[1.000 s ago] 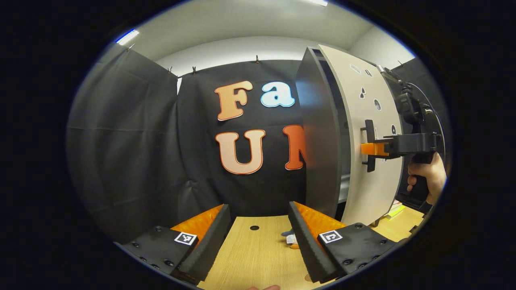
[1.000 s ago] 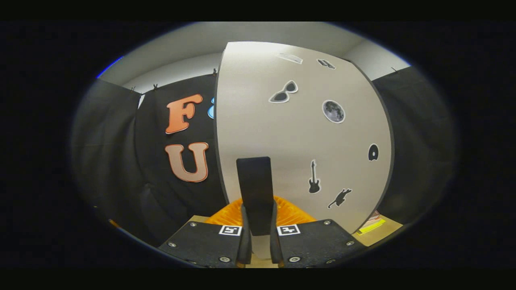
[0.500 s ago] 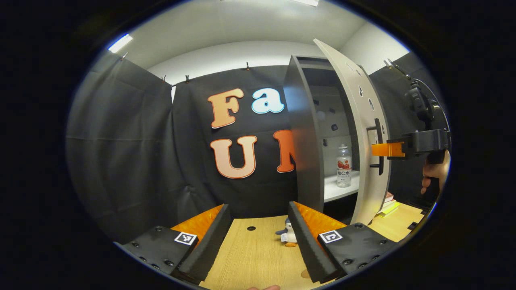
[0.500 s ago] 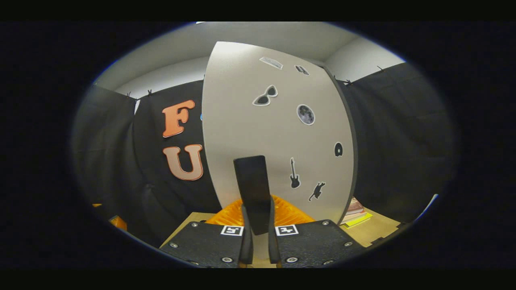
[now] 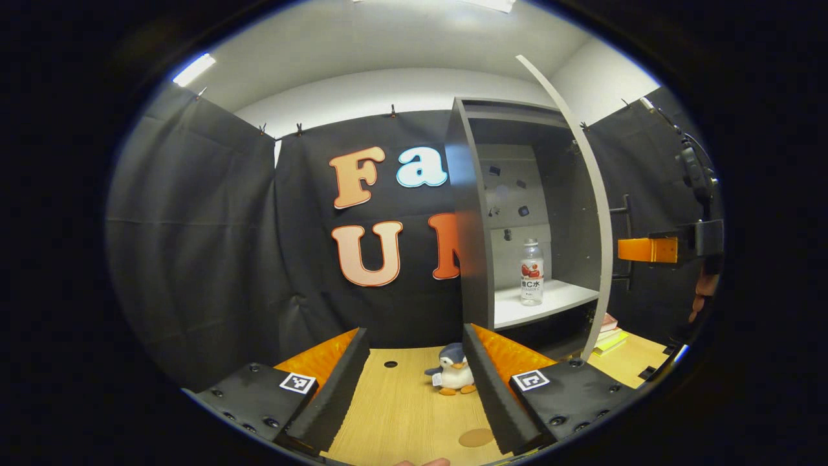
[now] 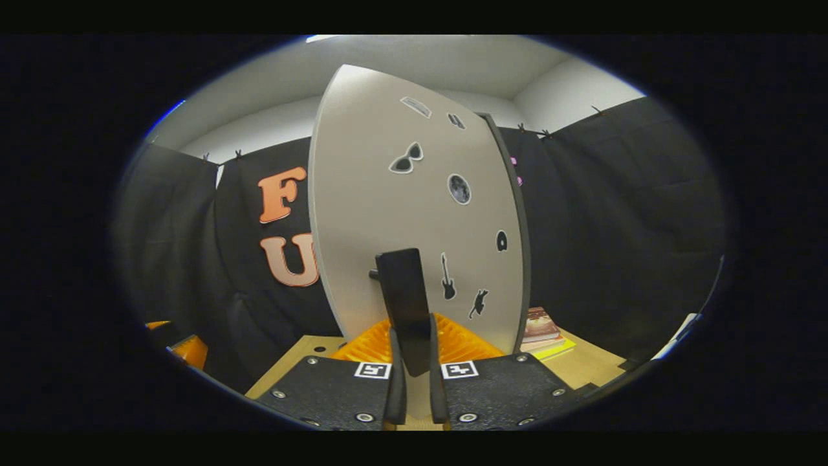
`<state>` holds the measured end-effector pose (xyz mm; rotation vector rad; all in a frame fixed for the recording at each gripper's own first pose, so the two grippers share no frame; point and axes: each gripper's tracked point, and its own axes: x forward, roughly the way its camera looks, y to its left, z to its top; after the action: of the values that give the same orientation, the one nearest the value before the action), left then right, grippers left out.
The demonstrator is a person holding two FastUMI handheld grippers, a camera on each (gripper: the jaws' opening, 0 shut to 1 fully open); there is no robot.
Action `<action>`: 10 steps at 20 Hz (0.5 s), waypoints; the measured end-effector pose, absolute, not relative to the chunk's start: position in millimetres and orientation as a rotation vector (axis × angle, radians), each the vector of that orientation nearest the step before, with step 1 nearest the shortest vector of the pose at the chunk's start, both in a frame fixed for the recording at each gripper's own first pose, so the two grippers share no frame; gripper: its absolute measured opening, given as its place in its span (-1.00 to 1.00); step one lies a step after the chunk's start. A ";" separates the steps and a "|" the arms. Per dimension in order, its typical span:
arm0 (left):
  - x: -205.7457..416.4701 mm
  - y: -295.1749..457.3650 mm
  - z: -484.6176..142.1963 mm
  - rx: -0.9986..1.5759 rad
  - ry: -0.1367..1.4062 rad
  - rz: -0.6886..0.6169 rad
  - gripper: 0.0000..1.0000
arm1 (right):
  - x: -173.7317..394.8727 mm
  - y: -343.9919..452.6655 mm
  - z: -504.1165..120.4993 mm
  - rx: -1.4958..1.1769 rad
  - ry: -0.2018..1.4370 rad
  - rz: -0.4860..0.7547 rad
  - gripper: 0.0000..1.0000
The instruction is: Open the cabinet door with the right hand, grasp the bottle in the cabinet with the left hand and place it on the coaster, then close the cabinet door with the right hand.
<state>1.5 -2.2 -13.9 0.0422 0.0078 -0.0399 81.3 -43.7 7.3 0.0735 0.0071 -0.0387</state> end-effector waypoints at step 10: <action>-17.9 -65.1 -16.5 0.008 0.044 -0.034 0.89 | 17.7 -146.8 12.1 0.067 -0.001 -0.077 -0.74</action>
<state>-17.9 -65.1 -16.5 0.0080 0.0441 -0.0337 17.7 -146.8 12.1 0.0668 -0.0009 -0.0772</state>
